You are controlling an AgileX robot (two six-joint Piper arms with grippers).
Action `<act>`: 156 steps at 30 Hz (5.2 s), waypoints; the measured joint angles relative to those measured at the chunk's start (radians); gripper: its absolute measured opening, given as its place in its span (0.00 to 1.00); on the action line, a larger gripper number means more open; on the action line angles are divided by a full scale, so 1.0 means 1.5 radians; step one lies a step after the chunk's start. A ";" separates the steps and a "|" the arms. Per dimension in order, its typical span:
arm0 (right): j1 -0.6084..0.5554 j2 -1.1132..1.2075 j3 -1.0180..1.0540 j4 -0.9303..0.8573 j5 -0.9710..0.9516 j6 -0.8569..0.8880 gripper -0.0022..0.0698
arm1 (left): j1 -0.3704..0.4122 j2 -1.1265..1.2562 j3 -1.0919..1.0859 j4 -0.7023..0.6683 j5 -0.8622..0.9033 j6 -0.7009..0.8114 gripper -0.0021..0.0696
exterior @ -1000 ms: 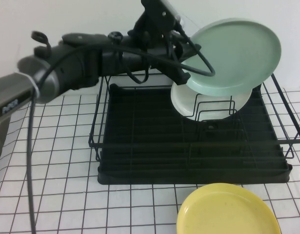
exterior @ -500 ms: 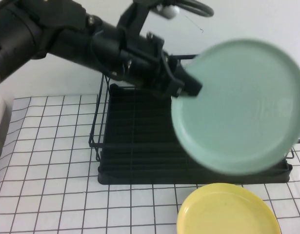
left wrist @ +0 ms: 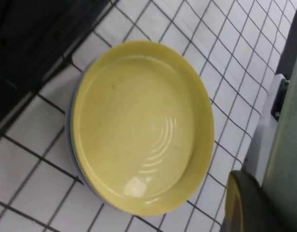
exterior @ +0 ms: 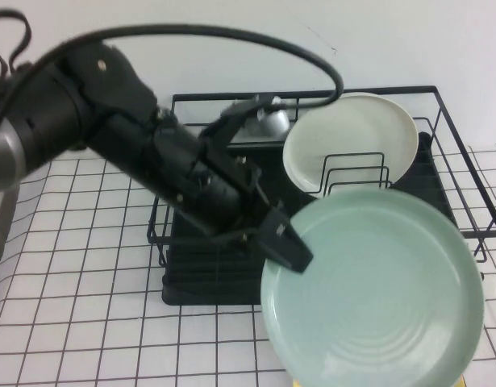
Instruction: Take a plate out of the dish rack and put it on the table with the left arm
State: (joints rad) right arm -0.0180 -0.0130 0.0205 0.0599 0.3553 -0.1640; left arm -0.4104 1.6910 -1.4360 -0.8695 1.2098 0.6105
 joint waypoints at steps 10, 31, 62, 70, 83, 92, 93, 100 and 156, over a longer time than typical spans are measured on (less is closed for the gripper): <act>0.000 0.000 0.000 0.000 0.000 0.000 0.03 | -0.060 0.015 0.113 -0.034 -0.113 -0.001 0.14; 0.000 0.000 0.000 0.000 0.000 0.000 0.03 | -0.104 0.130 0.113 0.009 -0.223 -0.071 0.13; 0.000 0.000 0.000 0.000 0.000 0.000 0.03 | -0.105 0.132 0.088 0.018 -0.190 -0.068 0.54; 0.000 0.000 0.000 0.000 0.000 0.000 0.03 | -0.105 0.132 -0.035 0.084 -0.062 -0.081 0.55; 0.000 0.000 0.000 0.000 0.000 0.000 0.03 | -0.105 0.129 -0.118 0.229 -0.003 -0.115 0.24; 0.000 0.000 0.000 0.000 0.000 0.000 0.03 | -0.105 0.027 -0.106 0.216 -0.094 -0.082 0.04; 0.000 0.000 0.000 0.000 0.000 0.000 0.03 | -0.105 0.007 -0.092 0.215 -0.115 -0.080 0.03; 0.000 0.000 0.000 0.000 0.000 0.000 0.03 | -0.105 -0.168 0.082 0.215 -0.276 -0.055 0.03; 0.000 0.000 0.000 0.000 0.000 0.000 0.03 | 0.139 -1.014 0.866 0.533 -0.814 -0.342 0.03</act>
State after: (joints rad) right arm -0.0180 -0.0130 0.0205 0.0599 0.3553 -0.1640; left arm -0.2015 0.1700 -0.1370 -0.0704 -0.0113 0.0971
